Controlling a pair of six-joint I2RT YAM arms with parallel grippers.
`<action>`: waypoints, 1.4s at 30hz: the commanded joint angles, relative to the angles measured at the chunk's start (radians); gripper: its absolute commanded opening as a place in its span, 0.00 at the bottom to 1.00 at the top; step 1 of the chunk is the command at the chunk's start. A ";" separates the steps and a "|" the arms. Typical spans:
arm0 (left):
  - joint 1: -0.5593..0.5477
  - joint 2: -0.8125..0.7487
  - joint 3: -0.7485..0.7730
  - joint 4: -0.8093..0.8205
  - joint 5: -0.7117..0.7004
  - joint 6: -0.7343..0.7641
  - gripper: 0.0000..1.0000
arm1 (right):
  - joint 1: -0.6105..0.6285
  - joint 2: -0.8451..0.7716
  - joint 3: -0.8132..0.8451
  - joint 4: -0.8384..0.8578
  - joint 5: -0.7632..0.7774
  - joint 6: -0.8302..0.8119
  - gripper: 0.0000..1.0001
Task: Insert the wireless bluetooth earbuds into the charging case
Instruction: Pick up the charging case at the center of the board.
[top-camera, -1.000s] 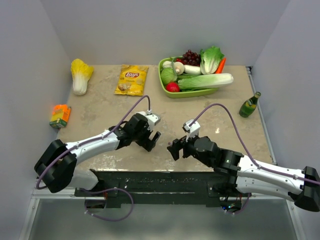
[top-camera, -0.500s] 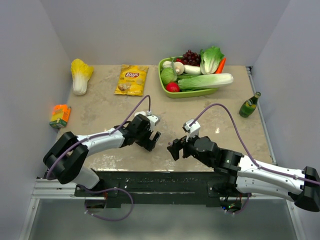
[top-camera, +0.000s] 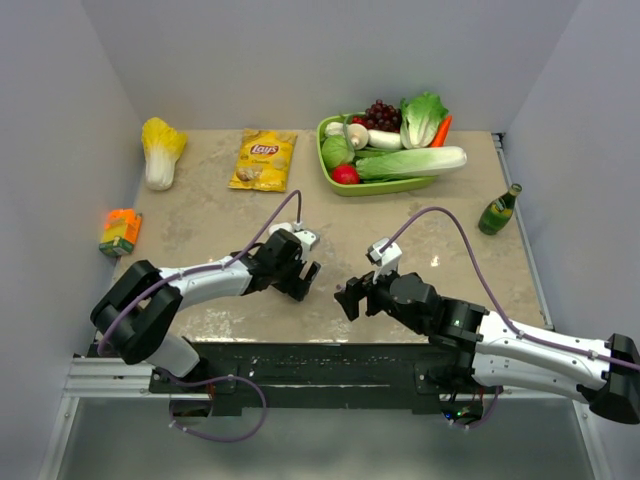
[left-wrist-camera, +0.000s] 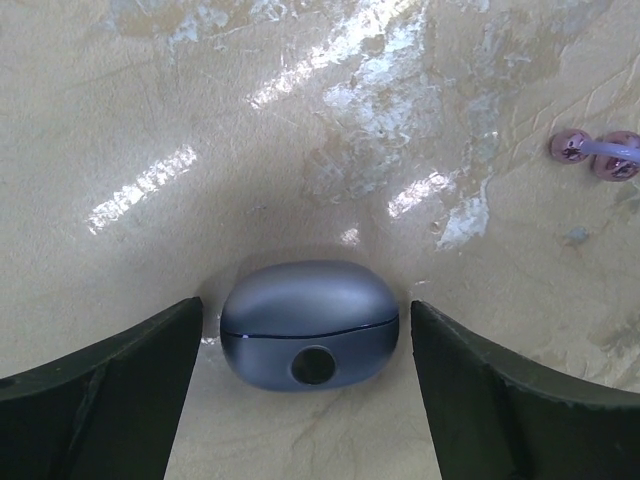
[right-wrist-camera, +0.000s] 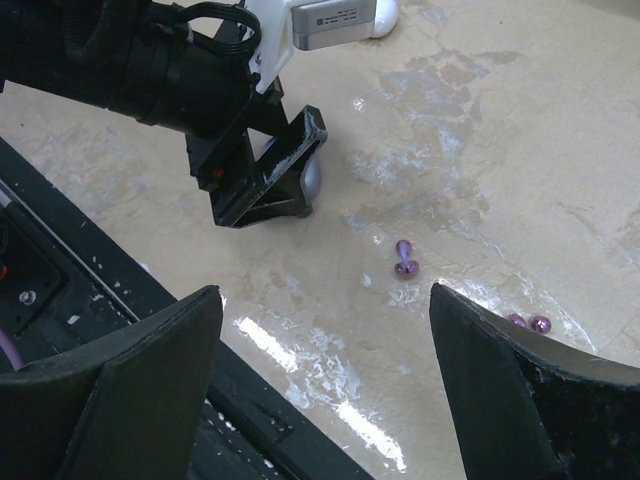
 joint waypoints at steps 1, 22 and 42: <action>0.004 0.021 0.006 -0.043 -0.050 -0.015 0.88 | 0.001 -0.018 -0.006 0.003 0.012 0.004 0.87; -0.029 0.033 0.014 -0.074 -0.106 -0.018 0.34 | 0.001 -0.021 -0.008 0.000 0.026 0.010 0.87; -0.222 -0.375 -0.604 1.497 0.032 0.193 0.00 | -0.002 0.108 0.285 -0.093 -0.089 0.106 0.95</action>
